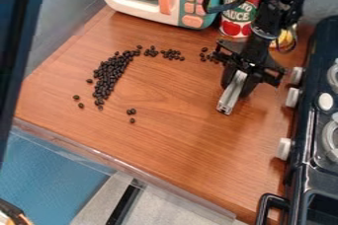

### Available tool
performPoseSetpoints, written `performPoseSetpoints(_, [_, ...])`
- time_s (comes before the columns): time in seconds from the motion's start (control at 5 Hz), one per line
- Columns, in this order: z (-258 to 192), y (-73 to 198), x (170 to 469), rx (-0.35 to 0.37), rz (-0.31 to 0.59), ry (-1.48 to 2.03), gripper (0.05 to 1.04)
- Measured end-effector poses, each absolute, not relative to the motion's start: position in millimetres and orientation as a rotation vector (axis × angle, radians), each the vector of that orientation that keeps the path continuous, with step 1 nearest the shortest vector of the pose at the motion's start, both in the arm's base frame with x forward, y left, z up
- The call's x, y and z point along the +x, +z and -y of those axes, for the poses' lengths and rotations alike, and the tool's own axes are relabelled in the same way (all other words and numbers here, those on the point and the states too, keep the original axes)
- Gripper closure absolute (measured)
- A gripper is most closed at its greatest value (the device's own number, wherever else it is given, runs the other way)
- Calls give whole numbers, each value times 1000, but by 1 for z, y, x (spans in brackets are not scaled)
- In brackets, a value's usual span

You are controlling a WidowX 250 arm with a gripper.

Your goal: Sweep into pile

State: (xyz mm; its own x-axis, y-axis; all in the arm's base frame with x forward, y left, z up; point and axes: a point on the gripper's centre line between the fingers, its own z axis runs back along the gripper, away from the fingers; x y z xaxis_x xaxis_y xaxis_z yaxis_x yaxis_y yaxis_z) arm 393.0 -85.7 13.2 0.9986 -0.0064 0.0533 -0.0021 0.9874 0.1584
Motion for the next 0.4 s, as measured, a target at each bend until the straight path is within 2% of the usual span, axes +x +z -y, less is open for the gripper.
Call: performPoseSetpoints(0.4, [79, 13, 407, 117, 70, 87, 710])
